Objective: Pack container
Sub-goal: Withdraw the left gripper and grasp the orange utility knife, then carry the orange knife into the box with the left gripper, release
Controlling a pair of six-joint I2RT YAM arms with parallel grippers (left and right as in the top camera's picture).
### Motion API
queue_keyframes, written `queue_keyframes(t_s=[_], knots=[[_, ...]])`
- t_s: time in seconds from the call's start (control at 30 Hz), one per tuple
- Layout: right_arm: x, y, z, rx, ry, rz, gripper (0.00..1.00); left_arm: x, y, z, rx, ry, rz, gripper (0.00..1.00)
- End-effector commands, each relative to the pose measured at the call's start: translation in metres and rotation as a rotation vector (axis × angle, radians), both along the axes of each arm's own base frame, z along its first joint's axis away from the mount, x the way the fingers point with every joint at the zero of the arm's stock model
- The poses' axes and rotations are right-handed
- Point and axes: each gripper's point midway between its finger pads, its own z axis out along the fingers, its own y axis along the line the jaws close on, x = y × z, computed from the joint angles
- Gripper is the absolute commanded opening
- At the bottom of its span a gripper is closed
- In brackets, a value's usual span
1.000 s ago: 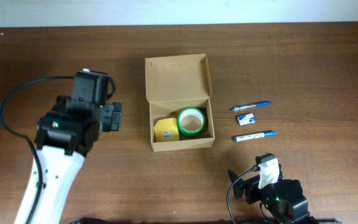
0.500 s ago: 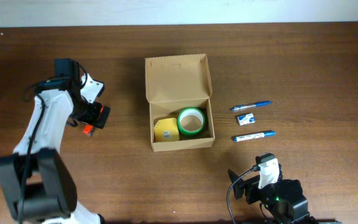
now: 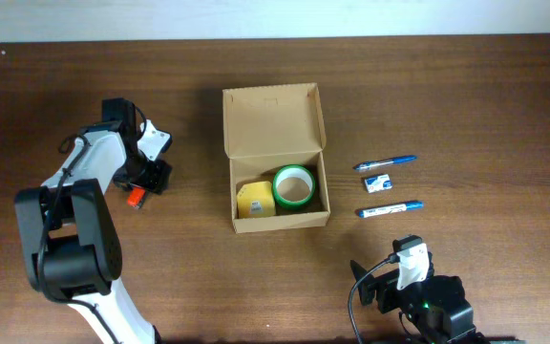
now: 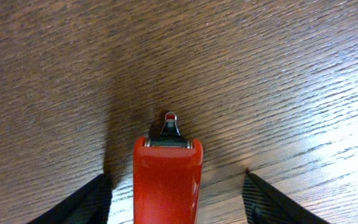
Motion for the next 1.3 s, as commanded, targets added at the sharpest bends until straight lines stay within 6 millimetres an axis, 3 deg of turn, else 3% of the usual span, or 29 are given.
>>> queue_keyframes(t_s=[0.0, 0.3, 0.5, 0.6, 0.67, 0.77, 0.83, 0.9, 0.97, 1.0, 1.07, 1.13, 1.2, 1.27], knots=[[0.001, -0.001, -0.001, -0.005, -0.006, -0.003, 0.99, -0.004, 0.002, -0.018, 0.006, 0.037, -0.006, 0.51], [0.001, -0.001, -0.001, -0.005, -0.006, -0.003, 0.99, -0.004, 0.002, -0.018, 0.005, 0.037, 0.019, 0.04], [0.001, -0.001, -0.001, -0.005, -0.006, -0.003, 0.99, -0.002, 0.001, -0.007, -0.006, 0.041, 0.123, 0.02], [0.001, -0.001, -0.001, -0.005, -0.006, -0.003, 0.99, 0.010, -0.008, 0.027, -0.003, -0.008, 0.100, 0.02], [0.001, -0.001, -0.001, -0.005, -0.006, -0.003, 0.99, 0.022, -0.018, 0.060, 0.000, -0.091, 0.073, 0.02], [0.001, -0.001, -0.001, -0.004, -0.006, -0.003, 0.99, 0.038, -0.048, 0.135, -0.004, -0.287, 0.002, 0.02], [0.001, -0.001, -0.001, -0.004, -0.006, -0.003, 0.99, 0.038, -0.073, 0.179, -0.015, -0.399, -0.057, 0.02], [0.001, -0.001, -0.001, -0.004, -0.006, -0.003, 0.99, 0.028, -0.112, 0.237, -0.046, -0.544, -0.152, 0.02], [0.001, -0.001, -0.001, -0.005, -0.006, -0.003, 0.99, 0.015, -0.146, 0.269, -0.080, -0.623, -0.233, 0.02], [0.001, -0.001, -0.001, -0.004, -0.006, -0.003, 0.99, 0.004, -0.173, 0.282, -0.107, -0.655, -0.301, 0.02], [0.001, -0.001, -0.001, -0.005, -0.006, -0.003, 0.99, -0.014, -0.218, 0.283, -0.145, -0.652, -0.420, 0.02], [0.001, -0.001, -0.001, -0.004, -0.006, -0.003, 0.99, -0.027, -0.254, 0.270, -0.154, -0.618, -0.540, 0.02], [0.001, -0.001, -0.001, -0.005, -0.006, -0.003, 0.99, -0.032, -0.277, 0.248, -0.151, -0.563, -0.609, 0.02], [0.001, -0.001, -0.001, -0.004, -0.006, -0.003, 0.99, -0.040, -0.291, 0.213, -0.133, -0.455, -0.673, 0.02]])
